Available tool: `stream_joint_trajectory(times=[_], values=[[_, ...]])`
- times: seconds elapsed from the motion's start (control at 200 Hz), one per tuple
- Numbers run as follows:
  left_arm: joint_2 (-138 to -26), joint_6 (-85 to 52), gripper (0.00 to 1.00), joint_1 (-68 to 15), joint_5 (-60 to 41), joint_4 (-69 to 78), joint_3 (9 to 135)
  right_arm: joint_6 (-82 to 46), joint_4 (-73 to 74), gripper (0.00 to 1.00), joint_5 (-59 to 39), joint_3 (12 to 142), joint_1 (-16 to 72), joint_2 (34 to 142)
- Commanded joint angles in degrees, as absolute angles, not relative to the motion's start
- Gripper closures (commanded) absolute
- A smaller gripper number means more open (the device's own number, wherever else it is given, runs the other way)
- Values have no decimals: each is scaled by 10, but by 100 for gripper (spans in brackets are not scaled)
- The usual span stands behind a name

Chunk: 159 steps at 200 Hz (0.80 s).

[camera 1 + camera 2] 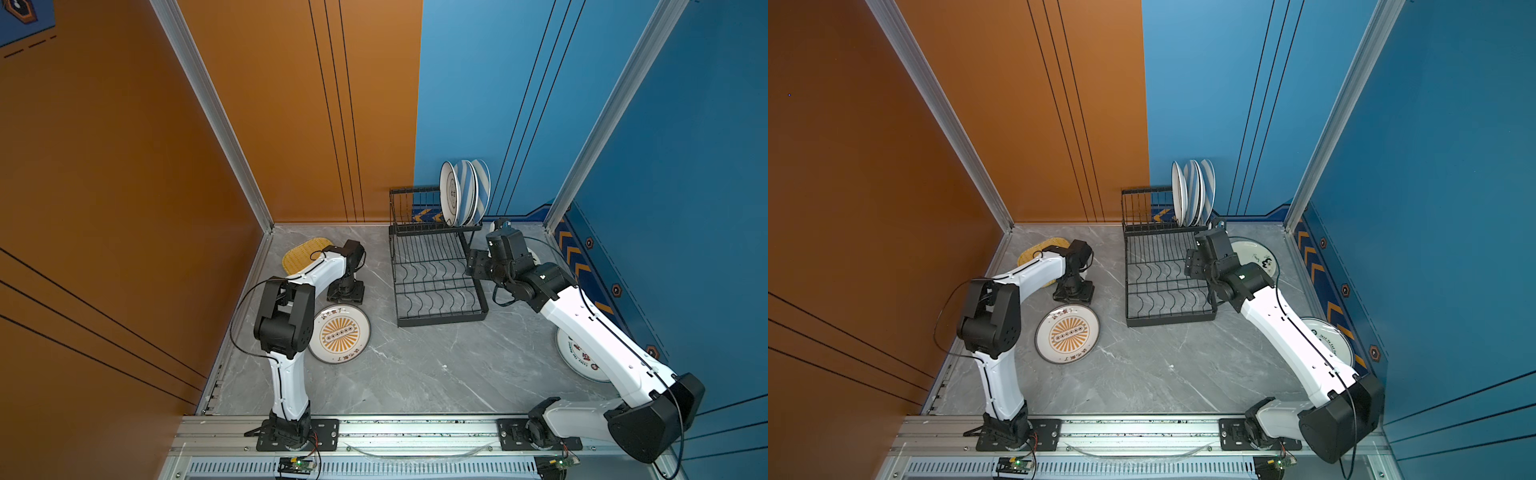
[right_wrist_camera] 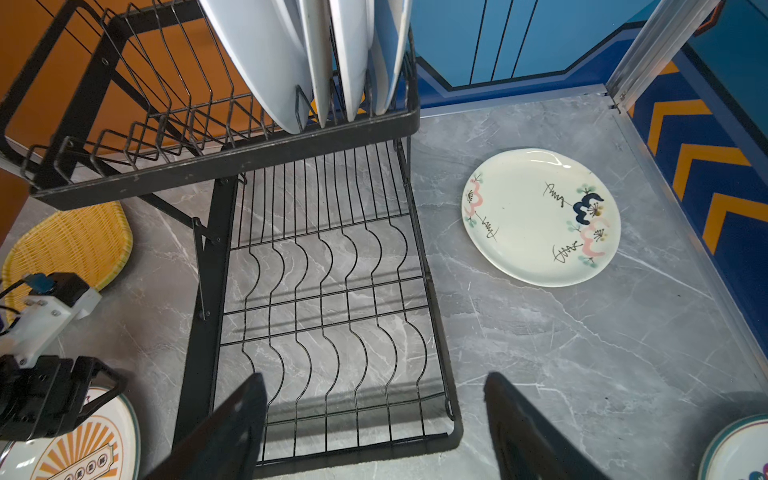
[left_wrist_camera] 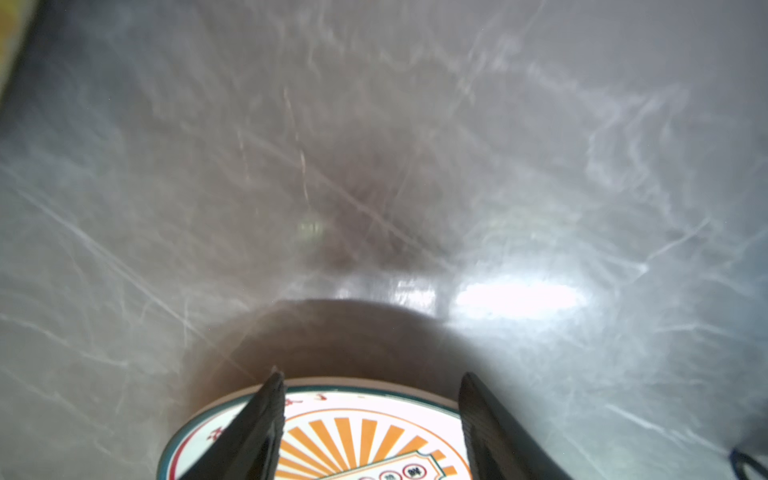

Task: Load the plates into the dish rack
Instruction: 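Push the orange sunburst plate toward the robot with left gripper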

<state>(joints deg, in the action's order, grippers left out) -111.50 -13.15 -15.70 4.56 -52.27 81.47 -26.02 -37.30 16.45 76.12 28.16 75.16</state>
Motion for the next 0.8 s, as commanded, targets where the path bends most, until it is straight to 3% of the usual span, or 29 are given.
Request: stream_joint_trajectory(times=[0.0,0.225,0.355,0.435,0.626,0.791], values=[[-1076,-155,33,-160,14,-545,761,-272,-368,17,160,751,283,731],[-1001,-189,26,-136,-1,-534,721,-272,-366,16,155,751,286,731],[-948,-208,8,-73,-37,-483,674,-272,-366,16,155,750,290,729],[-916,-214,3,-30,-51,-446,642,-272,-366,16,156,747,291,725],[-885,-244,2,85,-114,-352,564,-273,-366,15,159,737,293,715],[-914,-233,4,108,-131,-349,564,-271,-366,15,161,736,292,712]])
